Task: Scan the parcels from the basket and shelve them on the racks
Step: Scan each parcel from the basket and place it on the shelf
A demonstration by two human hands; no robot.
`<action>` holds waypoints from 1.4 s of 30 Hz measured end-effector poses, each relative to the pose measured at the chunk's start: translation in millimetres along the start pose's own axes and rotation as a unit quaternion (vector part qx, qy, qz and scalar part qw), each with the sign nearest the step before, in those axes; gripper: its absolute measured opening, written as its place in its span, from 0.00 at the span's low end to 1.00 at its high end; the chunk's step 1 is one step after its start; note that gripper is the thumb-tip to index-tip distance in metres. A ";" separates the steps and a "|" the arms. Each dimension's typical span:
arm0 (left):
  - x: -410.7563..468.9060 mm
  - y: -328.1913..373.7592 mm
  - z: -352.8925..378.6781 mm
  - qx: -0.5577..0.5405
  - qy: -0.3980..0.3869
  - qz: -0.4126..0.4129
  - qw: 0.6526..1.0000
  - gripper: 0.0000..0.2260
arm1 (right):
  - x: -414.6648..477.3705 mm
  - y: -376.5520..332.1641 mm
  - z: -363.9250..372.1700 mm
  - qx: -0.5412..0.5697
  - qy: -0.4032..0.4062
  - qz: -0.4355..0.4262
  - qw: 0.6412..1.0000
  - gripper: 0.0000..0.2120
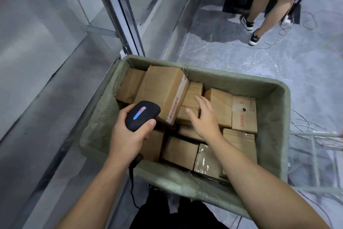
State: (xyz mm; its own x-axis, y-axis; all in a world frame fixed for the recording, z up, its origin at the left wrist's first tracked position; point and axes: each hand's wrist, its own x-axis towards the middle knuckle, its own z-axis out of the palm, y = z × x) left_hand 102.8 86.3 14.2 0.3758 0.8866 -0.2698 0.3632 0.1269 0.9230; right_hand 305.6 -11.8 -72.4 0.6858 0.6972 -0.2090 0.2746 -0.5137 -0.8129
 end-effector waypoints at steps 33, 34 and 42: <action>91.2 -5.3 -122.9 -0.060 -0.043 0.021 0.997 0.24 | 32.0 -141.4 101.3 -0.313 0.046 0.140 0.938 0.50; 93.3 -2.8 -120.6 -0.063 -0.050 0.023 0.996 0.25 | 30.3 -142.3 98.0 -0.302 0.055 0.151 0.940 0.51; 102.4 9.5 -103.9 -0.069 -0.120 0.032 0.990 0.25 | 11.1 -124.0 62.5 -0.122 0.100 0.127 0.979 0.41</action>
State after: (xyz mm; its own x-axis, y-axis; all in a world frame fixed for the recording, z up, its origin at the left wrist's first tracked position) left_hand 56.1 224.5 23.9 0.5917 0.7658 -0.2517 0.2189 0.1479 0.9645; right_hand 237.1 90.9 -8.0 0.8645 0.4319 -0.2572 0.2138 -0.7791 -0.5893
